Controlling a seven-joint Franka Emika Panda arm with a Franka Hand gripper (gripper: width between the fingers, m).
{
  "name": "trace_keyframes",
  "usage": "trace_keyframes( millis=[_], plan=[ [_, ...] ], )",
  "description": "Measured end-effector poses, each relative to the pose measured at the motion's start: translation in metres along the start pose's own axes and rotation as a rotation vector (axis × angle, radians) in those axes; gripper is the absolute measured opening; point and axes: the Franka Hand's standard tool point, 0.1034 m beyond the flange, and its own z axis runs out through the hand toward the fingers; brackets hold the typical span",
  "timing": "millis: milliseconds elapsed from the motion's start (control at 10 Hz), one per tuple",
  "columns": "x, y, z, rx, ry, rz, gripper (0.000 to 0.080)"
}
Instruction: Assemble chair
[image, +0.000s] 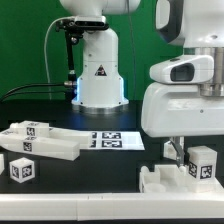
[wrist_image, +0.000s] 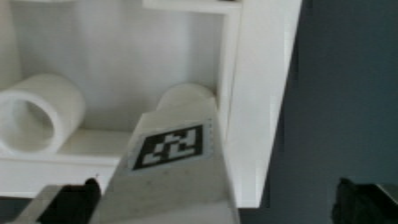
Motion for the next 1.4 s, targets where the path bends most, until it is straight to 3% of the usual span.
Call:
trace_keyframes(
  millis=[100,200,300,400,700,1100,1200,1300,1400],
  plan=[
    [0.0000,0.0003,0.0001,0.000,0.000,0.006,0.0562],
    [0.0000,0.0002,0.0001,0.000,0.000,0.078,0.0426],
    [0.0005,0.0013,-0.0002,-0.001,0.000,0.163,0.0426],
    [0.0028,0.0067,-0.0014,-0.006,0.003,0.271,0.0291],
    [0.0025,0.0073,0.0004,-0.003,0.002,0.634,0.0290],
    [0.0013,0.0080,0.0020,0.050,-0.035,1.235,0.0290],
    [-0.0013,0.0065,0.0023,0.038,-0.051,1.252,0.0290],
    [-0.0045,0.0032,0.0013,-0.016,-0.057,1.156,0.0290],
    [-0.0040,0.0057,0.0013,-0.016,-0.087,1.207,0.0290]
  ],
)
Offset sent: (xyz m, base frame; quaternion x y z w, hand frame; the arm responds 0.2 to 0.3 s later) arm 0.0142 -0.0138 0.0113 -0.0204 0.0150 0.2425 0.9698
